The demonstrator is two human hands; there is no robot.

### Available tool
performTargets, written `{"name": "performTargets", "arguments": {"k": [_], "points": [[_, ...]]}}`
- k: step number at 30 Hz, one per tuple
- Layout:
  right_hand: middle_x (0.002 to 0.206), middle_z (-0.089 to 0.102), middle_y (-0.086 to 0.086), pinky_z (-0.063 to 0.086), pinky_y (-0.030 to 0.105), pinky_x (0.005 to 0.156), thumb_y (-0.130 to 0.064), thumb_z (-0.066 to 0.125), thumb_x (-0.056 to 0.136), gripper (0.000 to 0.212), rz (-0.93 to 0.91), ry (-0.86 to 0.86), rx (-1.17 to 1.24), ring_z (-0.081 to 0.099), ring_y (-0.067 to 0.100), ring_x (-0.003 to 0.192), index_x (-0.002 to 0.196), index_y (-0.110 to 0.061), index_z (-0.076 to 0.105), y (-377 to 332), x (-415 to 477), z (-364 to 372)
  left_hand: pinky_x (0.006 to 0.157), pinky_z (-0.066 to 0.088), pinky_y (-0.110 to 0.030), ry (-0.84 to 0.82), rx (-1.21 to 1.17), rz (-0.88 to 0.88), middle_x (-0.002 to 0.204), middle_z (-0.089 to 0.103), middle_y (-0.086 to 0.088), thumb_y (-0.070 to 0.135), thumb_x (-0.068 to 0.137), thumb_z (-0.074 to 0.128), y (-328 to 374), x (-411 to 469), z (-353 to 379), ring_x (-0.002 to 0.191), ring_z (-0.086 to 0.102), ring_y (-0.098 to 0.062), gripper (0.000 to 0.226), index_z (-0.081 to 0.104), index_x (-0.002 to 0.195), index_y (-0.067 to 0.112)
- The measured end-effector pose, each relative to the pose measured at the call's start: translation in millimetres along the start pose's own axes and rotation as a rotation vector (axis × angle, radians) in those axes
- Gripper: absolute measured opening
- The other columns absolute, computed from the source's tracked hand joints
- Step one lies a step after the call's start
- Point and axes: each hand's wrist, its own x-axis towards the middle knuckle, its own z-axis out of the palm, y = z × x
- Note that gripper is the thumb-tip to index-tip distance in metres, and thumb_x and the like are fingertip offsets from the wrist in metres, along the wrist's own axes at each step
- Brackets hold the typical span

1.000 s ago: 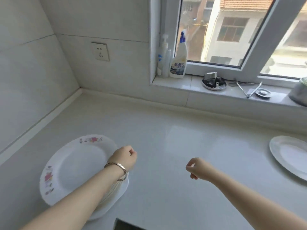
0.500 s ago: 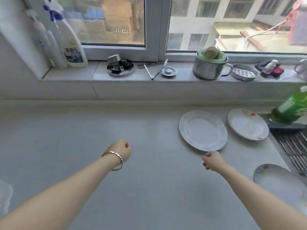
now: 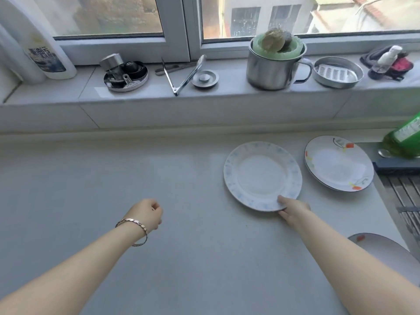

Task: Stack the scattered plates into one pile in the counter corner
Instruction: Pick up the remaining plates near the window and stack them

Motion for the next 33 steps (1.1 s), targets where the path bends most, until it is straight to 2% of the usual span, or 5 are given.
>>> {"name": "performTargets", "arguments": {"k": [6,8,12,19,33], "points": [[0.12,0.059,0.014,0.047,0.038,0.089,0.011,0.055,0.085,0.042,-0.082,-0.096,0.099,0.062,0.031,0.093,0.123,-0.006,0.05,6,-15,8,0.058,0.04,-0.021,0.035,-0.038,-0.029,0.064,0.064,0.001,0.013,0.091,0.043,-26,-3,-11,0.058,0.06,-0.017,0.02,0.051,0.072,0.014],[0.104,0.06,0.01,0.049,0.036,0.079,0.012,0.052,0.086,0.039,-0.084,-0.137,0.092,0.058,0.021,0.072,0.118,-0.01,0.051,10,-26,12,0.059,0.041,-0.023,0.056,-0.064,-0.04,0.065,0.064,0.001,0.013,0.091,0.043,-41,-6,-20,0.06,0.061,-0.018,0.02,0.051,0.072,0.015],[0.085,0.06,0.004,0.055,0.021,0.047,0.012,0.051,0.086,0.035,-0.121,-0.258,0.037,0.058,0.017,0.07,0.109,-0.015,0.05,24,-65,24,0.056,0.04,-0.022,0.125,-0.107,-0.041,0.065,0.064,0.002,0.013,0.091,0.044,-75,-20,-45,0.059,0.061,-0.018,0.019,0.051,0.073,0.015],[0.053,0.07,-0.005,0.052,0.014,0.042,0.009,0.055,0.084,0.023,-0.241,-0.508,-0.218,0.066,0.007,0.044,0.086,-0.014,0.059,66,-173,99,0.074,0.052,-0.033,0.311,-0.144,-0.076,0.071,0.068,0.0,0.016,0.088,0.044,-166,-69,-116,0.075,0.067,-0.027,0.023,0.05,0.067,0.022],[0.066,0.072,0.001,0.057,0.02,0.051,0.009,0.055,0.082,0.023,-0.175,-1.021,-0.468,0.069,0.011,0.051,0.089,-0.011,0.063,266,-406,325,0.081,0.056,-0.04,0.633,-0.28,-0.294,0.081,0.072,-0.006,0.019,0.085,0.045,-463,-178,-252,0.081,0.068,-0.03,0.021,0.054,0.067,0.017]]}}
